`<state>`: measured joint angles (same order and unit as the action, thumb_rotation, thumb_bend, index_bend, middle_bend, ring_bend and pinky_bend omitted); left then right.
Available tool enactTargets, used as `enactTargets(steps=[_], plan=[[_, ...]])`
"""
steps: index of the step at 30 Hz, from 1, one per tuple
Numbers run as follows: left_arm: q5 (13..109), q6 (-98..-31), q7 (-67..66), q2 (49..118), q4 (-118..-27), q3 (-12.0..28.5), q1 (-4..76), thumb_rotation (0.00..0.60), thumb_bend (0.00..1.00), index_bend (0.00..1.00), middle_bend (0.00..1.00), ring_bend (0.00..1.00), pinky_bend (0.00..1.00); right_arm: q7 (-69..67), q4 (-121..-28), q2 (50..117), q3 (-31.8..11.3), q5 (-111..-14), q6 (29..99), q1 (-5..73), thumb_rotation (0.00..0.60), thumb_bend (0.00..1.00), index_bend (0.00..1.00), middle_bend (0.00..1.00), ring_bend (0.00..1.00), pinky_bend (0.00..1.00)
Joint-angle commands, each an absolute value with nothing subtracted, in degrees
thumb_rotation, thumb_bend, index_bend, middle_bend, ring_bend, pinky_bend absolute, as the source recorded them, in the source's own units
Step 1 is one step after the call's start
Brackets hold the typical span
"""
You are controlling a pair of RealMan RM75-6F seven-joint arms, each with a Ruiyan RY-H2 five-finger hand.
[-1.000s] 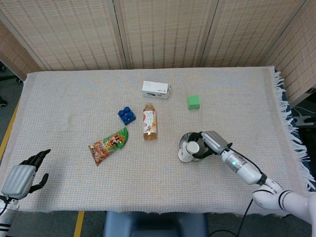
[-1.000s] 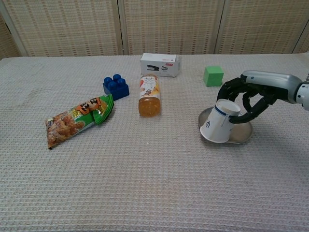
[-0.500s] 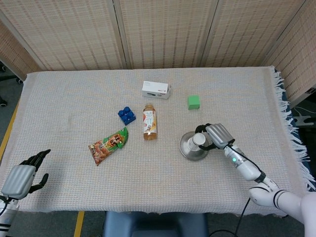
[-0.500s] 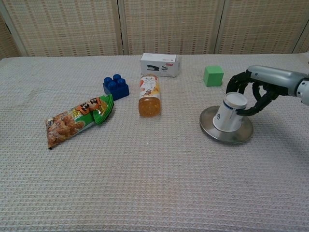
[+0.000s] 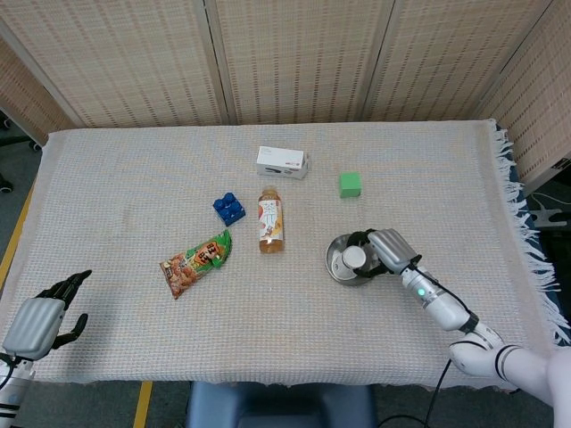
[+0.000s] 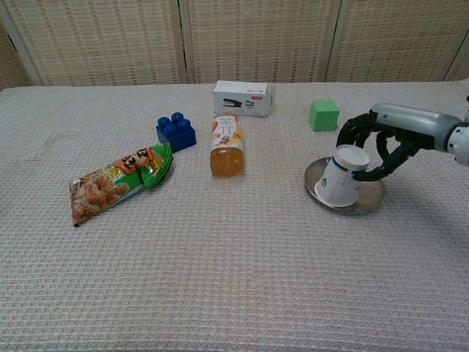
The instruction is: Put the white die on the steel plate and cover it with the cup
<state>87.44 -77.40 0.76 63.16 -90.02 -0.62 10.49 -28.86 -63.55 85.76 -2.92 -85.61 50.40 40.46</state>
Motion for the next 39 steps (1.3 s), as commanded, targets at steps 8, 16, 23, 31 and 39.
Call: enactTargets(steps=[8, 16, 23, 31, 39], plan=[[87.4, -77.3, 0.7, 63.1, -90.0, -0.6, 10.5, 0.6, 0.45, 0.08, 0.13, 0.22, 0.41, -29.5, -63.5, 84.8, -2.5, -86.1, 50.2, 40.9, 0.6, 0.11, 0.48, 0.46, 0.36, 0.61], [87.5, -77.4, 0.8, 63.1, -90.1, -0.7, 10.5, 0.6, 0.45, 0.08, 0.13, 0.22, 0.41, -21.5, -56.9, 88.5, -4.5, -82.2, 50.6, 40.1, 0.6, 0.11, 0.48, 0.46, 0.36, 0.61], [87.4, -77.3, 0.7, 63.2, -90.0, -0.7, 10.5, 0.6, 0.45, 0.08, 0.13, 0.22, 0.41, -28.3, -59.5, 87.0, -5.0, -84.1, 54.1, 39.3, 0.6, 0.11, 0.48, 0.46, 0.36, 0.61], [87.5, -77.2, 0.4, 63.1, -90.2, -0.7, 10.6, 0.6, 0.45, 0.08, 0.13, 0.22, 0.41, -29.0, -70.2, 79.6, -4.1, -87.4, 59.0, 37.7, 0.6, 0.11, 0.48, 0.46, 0.36, 0.61], [87.4, -77.2, 0.5, 63.0, -90.3, -0.7, 10.5, 0.6, 0.45, 0.08, 0.14, 0.22, 0.41, -4.7, -78.3, 75.2, -5.7, -77.1, 61.2, 33.0, 0.6, 0.11, 0.48, 0.46, 0.36, 0.61]])
